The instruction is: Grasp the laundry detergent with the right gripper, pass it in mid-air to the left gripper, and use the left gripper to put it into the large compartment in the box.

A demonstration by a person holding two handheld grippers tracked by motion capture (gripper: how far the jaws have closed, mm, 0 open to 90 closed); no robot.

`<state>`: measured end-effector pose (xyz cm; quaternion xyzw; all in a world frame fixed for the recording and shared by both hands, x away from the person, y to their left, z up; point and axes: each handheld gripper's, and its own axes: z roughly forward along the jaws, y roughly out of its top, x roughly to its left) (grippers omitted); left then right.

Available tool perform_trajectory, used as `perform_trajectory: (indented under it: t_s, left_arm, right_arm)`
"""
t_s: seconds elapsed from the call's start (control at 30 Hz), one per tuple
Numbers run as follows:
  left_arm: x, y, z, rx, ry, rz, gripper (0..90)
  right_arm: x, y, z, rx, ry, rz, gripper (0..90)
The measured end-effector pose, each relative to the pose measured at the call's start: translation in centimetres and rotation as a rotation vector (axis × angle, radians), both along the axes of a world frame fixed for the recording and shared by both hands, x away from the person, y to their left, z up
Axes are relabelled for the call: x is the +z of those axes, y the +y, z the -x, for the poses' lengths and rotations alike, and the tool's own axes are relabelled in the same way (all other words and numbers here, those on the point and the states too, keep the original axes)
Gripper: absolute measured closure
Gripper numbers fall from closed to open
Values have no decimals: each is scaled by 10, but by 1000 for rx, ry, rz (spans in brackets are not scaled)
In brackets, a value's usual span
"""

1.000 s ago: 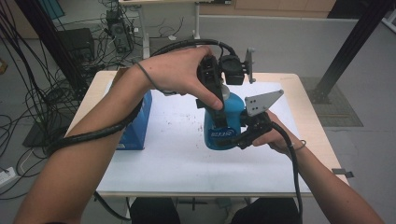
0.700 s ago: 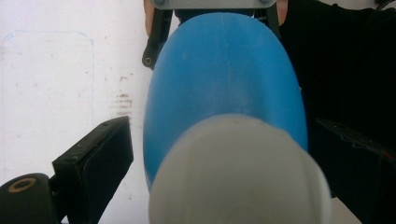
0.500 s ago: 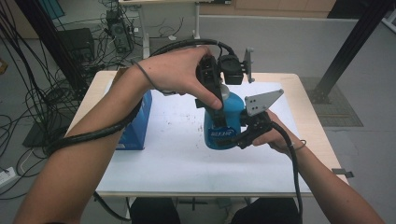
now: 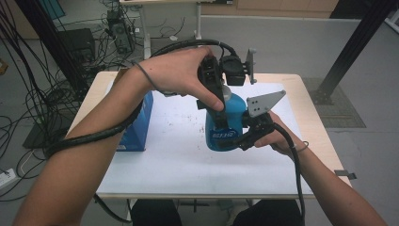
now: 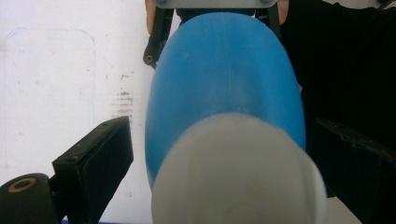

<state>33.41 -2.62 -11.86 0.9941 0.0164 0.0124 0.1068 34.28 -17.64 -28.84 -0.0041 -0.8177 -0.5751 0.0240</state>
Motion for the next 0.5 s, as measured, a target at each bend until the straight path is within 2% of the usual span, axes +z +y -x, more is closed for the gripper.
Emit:
perform_trajectory:
  t_s: [0.5]
  left_arm:
    - [1, -1, 1, -1, -2, 2, 78]
  right_arm:
    - [0, -1, 1, 3, -1, -5, 406]
